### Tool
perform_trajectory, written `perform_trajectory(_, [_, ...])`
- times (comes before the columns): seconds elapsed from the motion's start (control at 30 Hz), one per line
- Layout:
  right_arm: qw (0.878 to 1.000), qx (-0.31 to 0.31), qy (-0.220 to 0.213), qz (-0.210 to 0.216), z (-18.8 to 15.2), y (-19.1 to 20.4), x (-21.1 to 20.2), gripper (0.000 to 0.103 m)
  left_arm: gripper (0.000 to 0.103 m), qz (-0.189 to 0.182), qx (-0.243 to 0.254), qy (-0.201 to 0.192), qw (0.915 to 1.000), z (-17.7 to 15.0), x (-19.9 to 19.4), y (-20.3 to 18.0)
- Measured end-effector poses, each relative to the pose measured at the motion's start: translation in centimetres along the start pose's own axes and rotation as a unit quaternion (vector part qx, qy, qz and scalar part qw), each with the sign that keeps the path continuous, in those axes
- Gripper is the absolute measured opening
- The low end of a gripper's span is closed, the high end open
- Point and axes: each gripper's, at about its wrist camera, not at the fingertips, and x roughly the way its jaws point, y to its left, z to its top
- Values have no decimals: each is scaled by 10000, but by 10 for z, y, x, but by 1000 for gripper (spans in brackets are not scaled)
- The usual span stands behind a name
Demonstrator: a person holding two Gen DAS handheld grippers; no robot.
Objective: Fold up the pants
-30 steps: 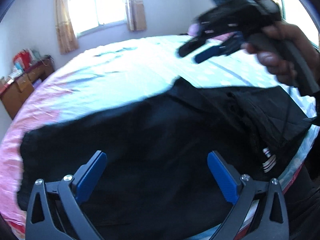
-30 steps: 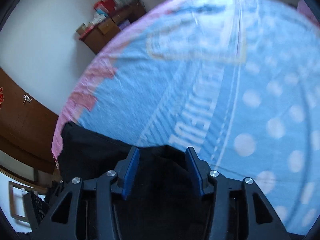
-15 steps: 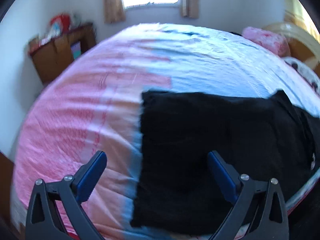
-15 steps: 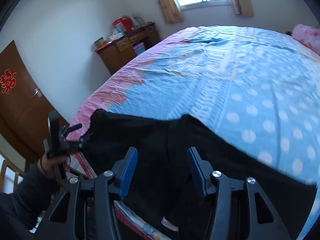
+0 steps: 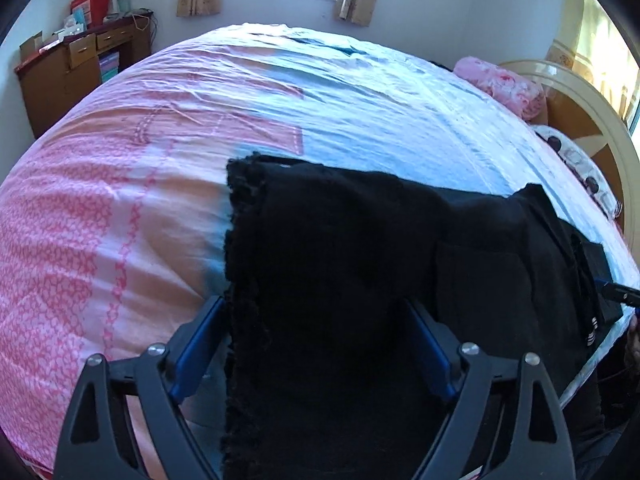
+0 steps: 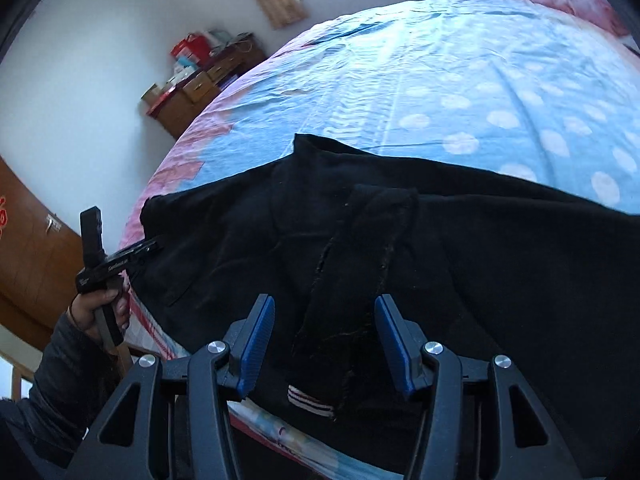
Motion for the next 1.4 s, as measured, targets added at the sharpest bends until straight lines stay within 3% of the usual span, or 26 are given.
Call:
perform_trajectory(0.03, [10000,-10,-34,37,-1,1,0,54,87,32,9,11,10000,0,-1,-1])
perform_trajectory(0.07, [9999,-21,-70,82,-2,2,0,54,79,33,-1,11,10000,1,-2,-3])
perform_trajectory(0.1, [9999,-22,-95,103,-3,3,0,54,64,-12,-18,0,10000,2,-3,-4])
perform_trajectory(0.2, [9996,-39,-155,237,-7,6,-5,54,37,-214,-129,-63,9997,2,-12,-7])
perform_trajectory(0.3, [9993,-71,-256,281,-10,7,-11,54,24,-272,-329,-221,9988,2,-25,-8])
perform_trajectory(0.5, [9980,28,-592,234,-12,-3,-33,54,20,-475,-409,-577,9964,10,-69,-36])
perform_trajectory(0.6, [9971,222,-695,219,-15,-15,-40,54,19,-556,-225,-729,9955,19,-92,-64])
perform_trajectory(0.83, [9916,703,-1077,115,-19,-44,-63,54,19,-1416,-194,-814,9864,40,-119,-129])
perform_trajectory(0.93, [9868,924,-1328,-9,-24,-60,-79,54,19,-1846,-154,-747,9798,51,-121,-166])
perform_trajectory(1.13, [9733,1414,-1778,-324,-39,-92,-107,54,19,-2237,520,-636,9712,67,-117,-254])
perform_trajectory(1.4, [9511,1674,-2431,-905,-50,-119,-153,54,19,-2640,1206,-91,9569,71,-70,-353])
